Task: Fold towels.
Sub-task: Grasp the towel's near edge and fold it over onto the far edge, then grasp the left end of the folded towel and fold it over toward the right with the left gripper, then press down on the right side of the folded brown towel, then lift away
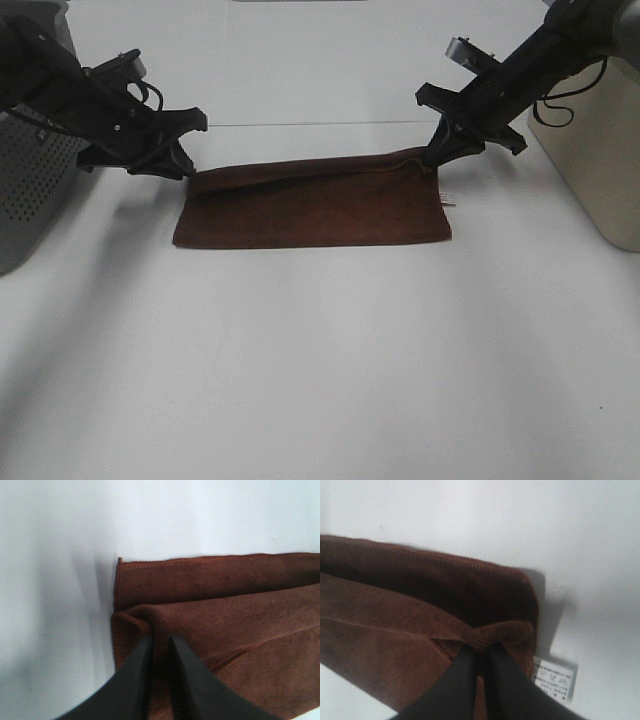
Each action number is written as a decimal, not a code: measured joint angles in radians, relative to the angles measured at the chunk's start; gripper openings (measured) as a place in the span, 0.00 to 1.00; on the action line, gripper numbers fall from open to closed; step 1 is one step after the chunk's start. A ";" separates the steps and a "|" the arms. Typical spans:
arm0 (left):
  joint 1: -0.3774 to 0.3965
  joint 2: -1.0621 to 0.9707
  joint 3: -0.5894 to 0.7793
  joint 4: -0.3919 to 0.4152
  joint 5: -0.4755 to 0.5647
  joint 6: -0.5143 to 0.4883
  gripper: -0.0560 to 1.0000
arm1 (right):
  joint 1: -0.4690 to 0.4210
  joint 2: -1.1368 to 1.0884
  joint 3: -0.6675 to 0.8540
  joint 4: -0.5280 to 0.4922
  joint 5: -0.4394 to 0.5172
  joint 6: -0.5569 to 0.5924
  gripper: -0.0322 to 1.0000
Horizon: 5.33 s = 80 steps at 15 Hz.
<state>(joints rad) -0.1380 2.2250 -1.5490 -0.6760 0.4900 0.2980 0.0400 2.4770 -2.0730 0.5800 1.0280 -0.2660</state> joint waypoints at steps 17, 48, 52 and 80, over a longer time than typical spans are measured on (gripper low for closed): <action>0.011 0.001 0.000 0.009 0.066 -0.103 0.80 | 0.013 -0.093 -0.006 -0.255 0.184 0.106 0.91; -0.042 0.210 -0.763 0.228 0.713 -0.419 0.09 | 0.013 -0.093 -0.006 -0.343 0.188 0.157 0.91; -0.177 0.217 -0.795 0.176 0.636 -0.439 0.09 | 0.013 -0.093 -0.006 -0.343 0.188 0.157 0.91; -0.075 0.224 -0.796 0.083 0.626 -0.463 0.51 | 0.013 -0.028 -0.006 0.402 0.190 -0.163 0.91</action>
<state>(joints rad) -0.2130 2.4490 -2.3450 -0.5930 1.1160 -0.1650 0.0530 2.4490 -2.0790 0.9820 1.2180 -0.4290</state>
